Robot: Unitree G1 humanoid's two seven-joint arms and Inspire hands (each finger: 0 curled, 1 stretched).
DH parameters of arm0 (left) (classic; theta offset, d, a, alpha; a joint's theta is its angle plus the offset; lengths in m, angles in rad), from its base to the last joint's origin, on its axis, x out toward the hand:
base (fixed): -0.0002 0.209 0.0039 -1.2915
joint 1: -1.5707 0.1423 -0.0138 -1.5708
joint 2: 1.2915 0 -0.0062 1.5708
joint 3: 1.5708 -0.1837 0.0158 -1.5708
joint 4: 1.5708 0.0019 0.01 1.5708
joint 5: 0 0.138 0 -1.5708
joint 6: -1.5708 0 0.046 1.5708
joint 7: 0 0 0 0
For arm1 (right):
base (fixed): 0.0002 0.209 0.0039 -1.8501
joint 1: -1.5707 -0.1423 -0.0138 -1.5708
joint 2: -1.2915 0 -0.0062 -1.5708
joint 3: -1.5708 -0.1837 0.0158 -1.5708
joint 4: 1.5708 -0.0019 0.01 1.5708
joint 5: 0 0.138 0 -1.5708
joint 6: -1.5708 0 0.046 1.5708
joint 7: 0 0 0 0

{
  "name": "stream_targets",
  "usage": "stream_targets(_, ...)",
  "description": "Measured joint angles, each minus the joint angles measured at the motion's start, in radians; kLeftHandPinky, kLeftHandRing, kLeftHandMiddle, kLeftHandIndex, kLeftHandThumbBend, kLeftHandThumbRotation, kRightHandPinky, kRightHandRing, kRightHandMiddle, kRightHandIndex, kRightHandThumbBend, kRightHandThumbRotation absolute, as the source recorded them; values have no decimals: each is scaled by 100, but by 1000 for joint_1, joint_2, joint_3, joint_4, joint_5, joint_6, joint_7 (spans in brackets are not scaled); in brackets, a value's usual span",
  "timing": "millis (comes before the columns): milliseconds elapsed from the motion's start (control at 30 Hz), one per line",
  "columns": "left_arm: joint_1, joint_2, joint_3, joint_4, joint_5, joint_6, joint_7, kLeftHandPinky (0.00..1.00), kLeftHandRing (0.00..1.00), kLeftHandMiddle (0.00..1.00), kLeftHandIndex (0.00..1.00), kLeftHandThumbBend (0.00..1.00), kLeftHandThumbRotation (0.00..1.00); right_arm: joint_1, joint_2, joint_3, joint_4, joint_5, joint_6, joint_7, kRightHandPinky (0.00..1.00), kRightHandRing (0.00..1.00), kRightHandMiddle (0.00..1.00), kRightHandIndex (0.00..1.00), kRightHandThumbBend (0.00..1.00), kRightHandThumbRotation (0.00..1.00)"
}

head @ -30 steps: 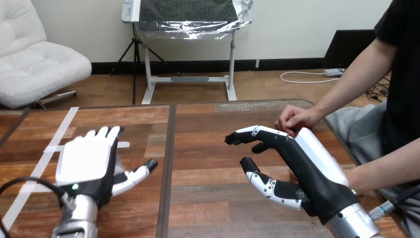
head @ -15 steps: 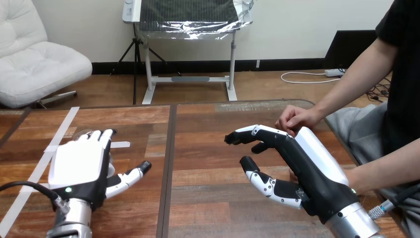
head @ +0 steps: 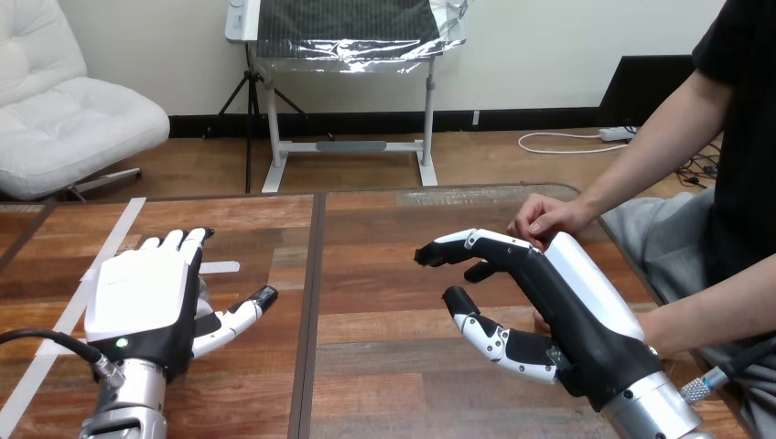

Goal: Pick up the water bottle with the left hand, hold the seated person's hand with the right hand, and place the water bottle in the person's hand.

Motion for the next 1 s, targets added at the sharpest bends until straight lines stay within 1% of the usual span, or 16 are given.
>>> stream_targets(233,0,0,6,0,0,-21,9,88,91,92,91,61,100,0,0,0,0,0,0,0,68,77,73,69,18,0)
stream_targets(500,4,-1,7,0,0,-62,53,87,91,92,91,61,100,0,0,0,0,0,0,0,68,77,73,69,18,0)
stream_targets(600,4,1,8,0,0,-84,66,89,92,94,92,62,100,0,0,0,0,0,0,0,68,77,74,69,18,0)
stream_targets(700,4,8,8,0,2,-109,65,92,95,96,95,61,100,0,0,0,0,0,0,0,68,77,74,69,18,0)
stream_targets(800,3,29,8,0,-1,-147,41,95,97,98,98,62,93,0,0,0,0,0,0,0,67,76,73,69,18,0)
stream_targets(900,3,65,9,0,-15,-200,-8,96,98,99,99,62,79,0,0,0,0,0,-1,0,67,76,73,69,18,0)
stream_targets(967,0,97,10,1,-27,-236,-54,97,98,99,99,66,65,0,0,0,0,0,-1,0,67,76,73,69,18,0)
stream_targets(1000,-1,113,10,1,-30,-252,-77,97,98,99,98,67,60,0,0,0,0,0,-1,0,67,76,73,69,18,0)
